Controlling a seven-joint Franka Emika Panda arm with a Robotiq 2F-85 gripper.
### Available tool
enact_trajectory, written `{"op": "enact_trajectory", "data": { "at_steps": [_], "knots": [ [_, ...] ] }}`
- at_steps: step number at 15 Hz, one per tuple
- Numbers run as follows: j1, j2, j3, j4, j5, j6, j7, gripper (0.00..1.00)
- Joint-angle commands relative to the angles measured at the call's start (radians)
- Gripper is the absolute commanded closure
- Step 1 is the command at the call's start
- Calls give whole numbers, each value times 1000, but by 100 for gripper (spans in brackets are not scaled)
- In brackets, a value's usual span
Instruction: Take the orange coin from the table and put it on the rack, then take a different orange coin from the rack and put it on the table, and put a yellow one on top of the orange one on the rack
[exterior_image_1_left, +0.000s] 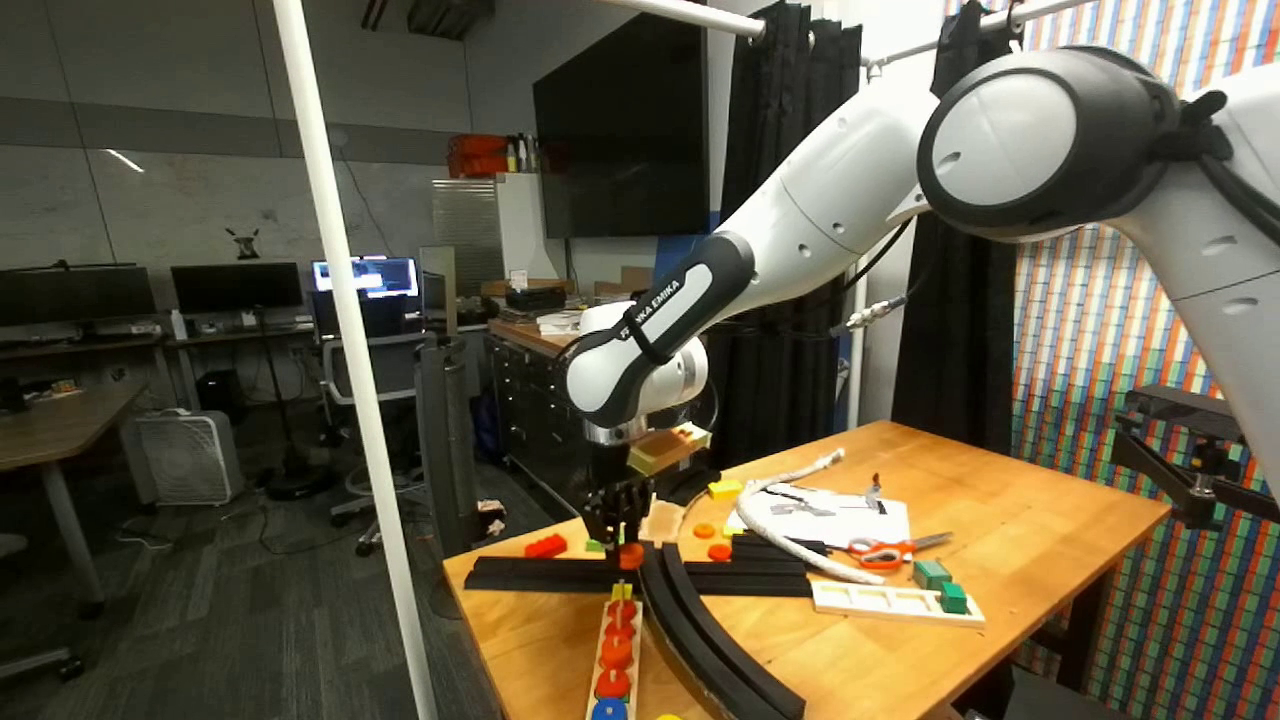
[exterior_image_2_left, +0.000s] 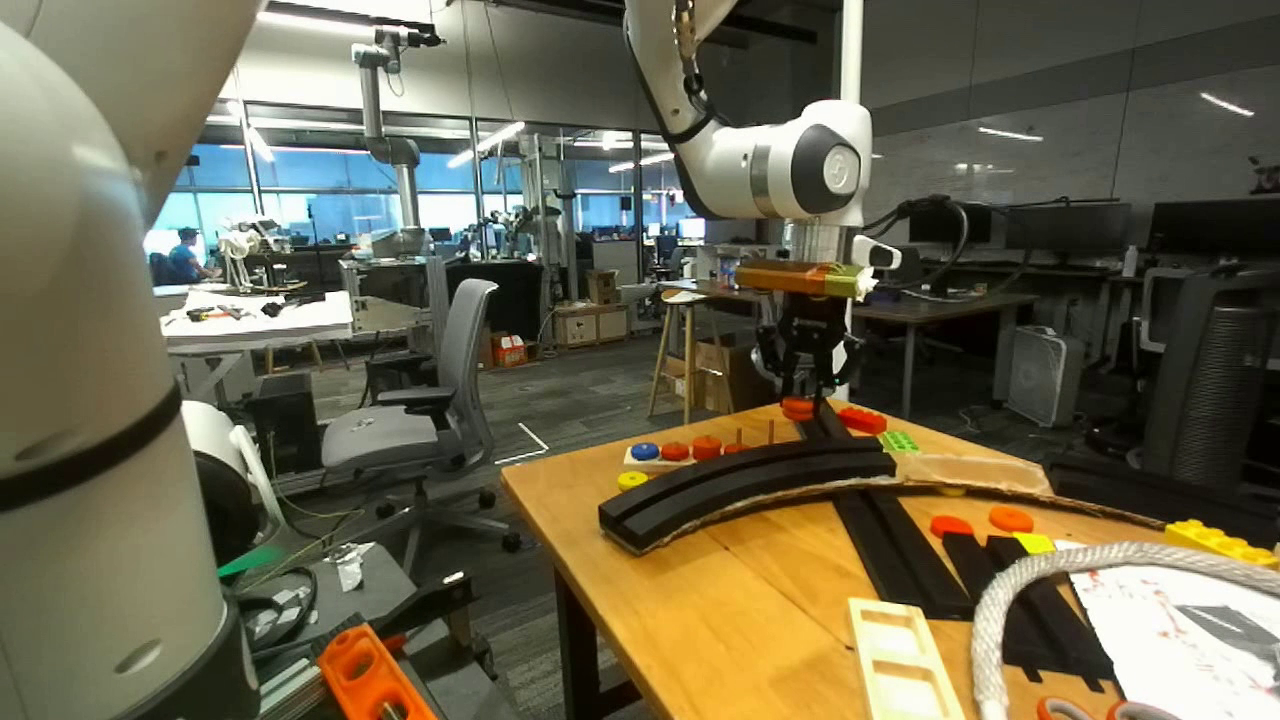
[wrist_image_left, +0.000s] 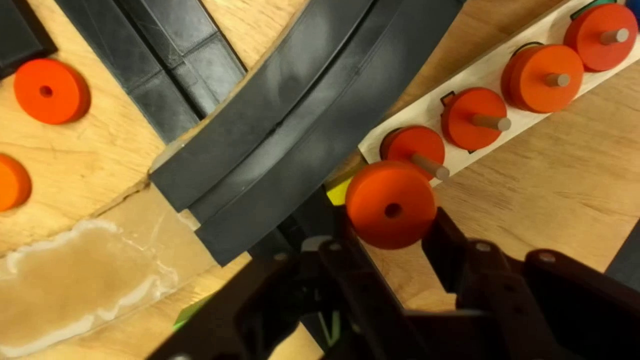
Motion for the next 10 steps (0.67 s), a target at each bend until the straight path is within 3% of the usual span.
{"op": "enact_trajectory", "data": {
  "at_steps": [1,10],
  "knots": [
    [-2,35,14,63,27,-40,-43,76],
    [8,34,21,54,20,-38,-33,76]
  ]
}}
